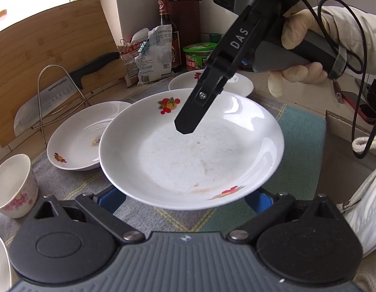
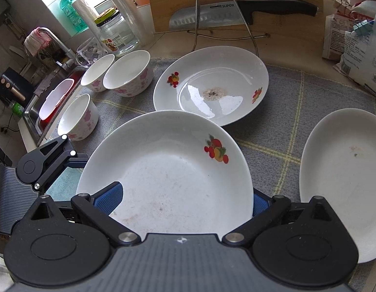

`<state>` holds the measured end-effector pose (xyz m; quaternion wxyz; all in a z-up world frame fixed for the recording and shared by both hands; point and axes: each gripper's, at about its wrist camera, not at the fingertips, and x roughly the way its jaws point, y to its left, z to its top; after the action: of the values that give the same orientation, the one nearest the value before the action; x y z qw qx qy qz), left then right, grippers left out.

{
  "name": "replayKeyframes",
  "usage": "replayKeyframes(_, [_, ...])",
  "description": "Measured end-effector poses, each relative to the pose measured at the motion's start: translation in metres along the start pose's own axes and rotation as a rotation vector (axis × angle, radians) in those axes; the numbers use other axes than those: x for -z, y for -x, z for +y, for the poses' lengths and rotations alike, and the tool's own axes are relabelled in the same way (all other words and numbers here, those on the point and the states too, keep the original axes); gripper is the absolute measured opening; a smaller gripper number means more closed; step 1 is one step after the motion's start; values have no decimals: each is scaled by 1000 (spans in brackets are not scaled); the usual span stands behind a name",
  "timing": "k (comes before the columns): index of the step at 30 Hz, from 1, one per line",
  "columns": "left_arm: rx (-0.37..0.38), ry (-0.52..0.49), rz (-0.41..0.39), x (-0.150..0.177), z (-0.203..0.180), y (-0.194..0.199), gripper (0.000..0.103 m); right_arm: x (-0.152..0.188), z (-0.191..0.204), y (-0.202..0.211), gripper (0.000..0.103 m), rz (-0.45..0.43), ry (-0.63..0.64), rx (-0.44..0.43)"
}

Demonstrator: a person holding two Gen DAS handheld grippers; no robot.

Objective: Organize plates and bowls

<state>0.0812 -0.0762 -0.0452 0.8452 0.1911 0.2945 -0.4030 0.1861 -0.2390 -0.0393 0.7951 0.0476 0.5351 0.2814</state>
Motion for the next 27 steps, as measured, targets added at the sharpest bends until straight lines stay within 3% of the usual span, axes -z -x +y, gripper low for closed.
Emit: replayKeyframes(27, [60,-70,2,-68,-31,-83,102,13,-106,49,103,-85,-90,41])
